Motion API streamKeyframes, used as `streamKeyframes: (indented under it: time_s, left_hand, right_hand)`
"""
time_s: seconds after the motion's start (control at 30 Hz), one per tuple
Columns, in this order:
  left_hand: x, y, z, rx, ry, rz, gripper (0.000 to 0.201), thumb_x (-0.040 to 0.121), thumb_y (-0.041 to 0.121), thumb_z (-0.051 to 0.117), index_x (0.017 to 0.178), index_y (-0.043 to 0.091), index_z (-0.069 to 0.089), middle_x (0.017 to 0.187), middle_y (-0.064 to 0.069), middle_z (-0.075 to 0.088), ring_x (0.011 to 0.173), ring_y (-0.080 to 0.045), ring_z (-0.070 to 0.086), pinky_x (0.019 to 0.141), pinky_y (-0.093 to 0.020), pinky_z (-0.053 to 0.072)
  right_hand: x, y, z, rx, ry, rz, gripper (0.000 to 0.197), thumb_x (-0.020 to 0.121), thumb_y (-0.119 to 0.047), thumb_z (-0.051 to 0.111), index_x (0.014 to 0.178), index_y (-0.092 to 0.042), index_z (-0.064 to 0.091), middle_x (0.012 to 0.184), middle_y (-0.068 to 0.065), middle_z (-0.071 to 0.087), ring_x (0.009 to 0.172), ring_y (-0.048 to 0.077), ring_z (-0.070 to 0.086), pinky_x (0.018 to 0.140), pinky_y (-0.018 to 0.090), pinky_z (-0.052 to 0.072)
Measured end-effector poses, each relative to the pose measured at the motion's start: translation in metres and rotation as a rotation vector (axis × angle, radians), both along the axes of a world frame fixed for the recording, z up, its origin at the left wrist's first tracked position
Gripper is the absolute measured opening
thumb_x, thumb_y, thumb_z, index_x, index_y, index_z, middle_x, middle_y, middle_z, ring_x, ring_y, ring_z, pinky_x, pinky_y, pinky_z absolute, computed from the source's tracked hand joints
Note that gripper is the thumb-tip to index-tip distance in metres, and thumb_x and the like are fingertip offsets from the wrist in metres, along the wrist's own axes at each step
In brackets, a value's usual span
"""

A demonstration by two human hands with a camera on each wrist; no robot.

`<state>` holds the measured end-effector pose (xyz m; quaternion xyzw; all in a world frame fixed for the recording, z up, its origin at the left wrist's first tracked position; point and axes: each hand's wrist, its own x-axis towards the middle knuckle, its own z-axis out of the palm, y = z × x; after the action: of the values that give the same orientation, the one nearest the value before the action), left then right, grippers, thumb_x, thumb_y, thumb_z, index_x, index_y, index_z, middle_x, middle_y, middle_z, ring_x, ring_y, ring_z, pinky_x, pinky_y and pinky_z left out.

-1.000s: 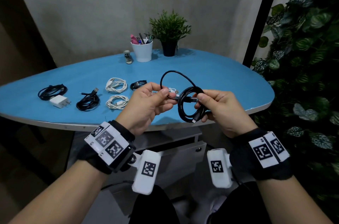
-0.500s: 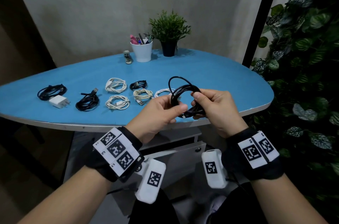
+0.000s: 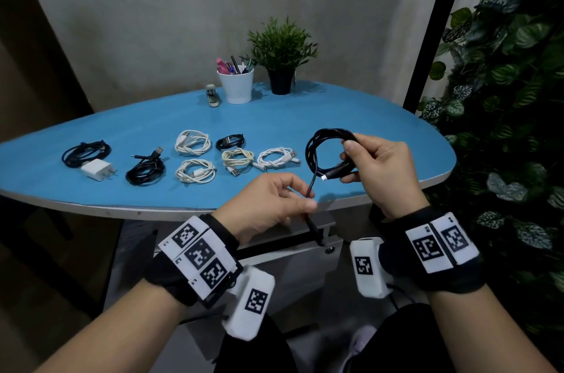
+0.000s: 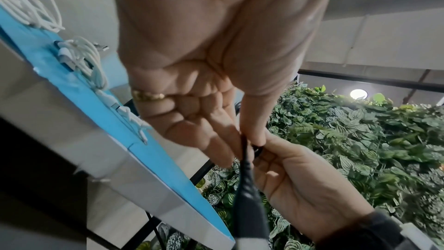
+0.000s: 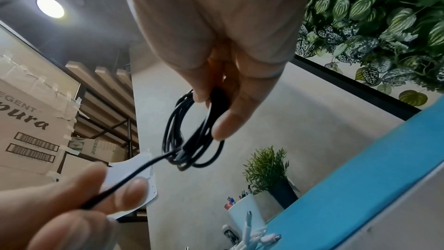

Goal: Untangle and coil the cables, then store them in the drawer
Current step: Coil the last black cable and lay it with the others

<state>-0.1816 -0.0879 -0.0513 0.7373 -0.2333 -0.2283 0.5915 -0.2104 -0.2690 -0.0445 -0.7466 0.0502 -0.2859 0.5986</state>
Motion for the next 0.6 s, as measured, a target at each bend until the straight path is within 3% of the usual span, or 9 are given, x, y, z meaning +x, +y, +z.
streamKeyframes:
  time_s: [0.13,0.3,0.43,0.5,0.6]
  left_hand:
    - [-0.004,-0.002,0.000,-0.017,0.072,0.000,0.008,0.089,0.015,0.060,0.083,0.014,0.055,0.058,0.003,0.066,0.047,-0.004,0.056,0.046,-0.013,0.038]
    - [-0.001,0.007,0.006,0.152,-0.057,-0.095,0.013,0.081,0.011,0.069,0.072,0.013,0.061,0.071,-0.006,0.064,0.053,-0.004,0.055,0.049,-0.012,0.041]
    - [0.002,0.013,0.015,0.155,-0.101,-0.066,0.016,0.079,0.002,0.070,0.069,0.009,0.059,0.062,-0.006,0.061,0.048,-0.005,0.057,0.050,-0.015,0.048]
    - [0.011,0.018,0.018,0.161,-0.234,0.042,0.017,0.080,0.003,0.070,0.068,0.009,0.059,0.064,-0.008,0.064,0.053,-0.010,0.060,0.059,-0.025,0.056]
    - [0.022,0.024,0.016,0.159,-0.467,0.250,0.018,0.080,0.011,0.071,0.067,0.013,0.060,0.069,-0.009,0.069,0.068,-0.025,0.066,0.078,-0.046,0.056]
  right_hand:
    - [0.000,0.002,-0.003,-0.039,0.003,0.008,0.017,0.090,-0.013,0.060,0.101,-0.022,0.068,0.080,0.001,0.066,0.069,0.014,0.067,0.062,0.035,0.058]
    - [0.000,-0.002,-0.003,-0.065,0.025,-0.033,0.023,0.089,-0.015,0.062,0.111,-0.009,0.068,0.079,-0.002,0.068,0.077,0.018,0.068,0.069,0.035,0.058]
    - [-0.001,-0.005,-0.001,-0.089,0.034,-0.039,0.020,0.090,-0.016,0.061,0.108,-0.016,0.068,0.075,0.000,0.067,0.068,0.019,0.067,0.066,0.033,0.057]
    - [-0.003,-0.006,0.000,-0.074,0.032,-0.015,0.016,0.091,-0.014,0.059,0.100,-0.023,0.068,0.071,0.001,0.064,0.064,0.024,0.066,0.063,0.034,0.056]
    - [-0.004,-0.004,0.003,0.006,0.043,0.044,0.017,0.093,-0.009,0.054,0.102,-0.012,0.068,0.068,0.005,0.060,0.060,0.024,0.063,0.054,0.028,0.055]
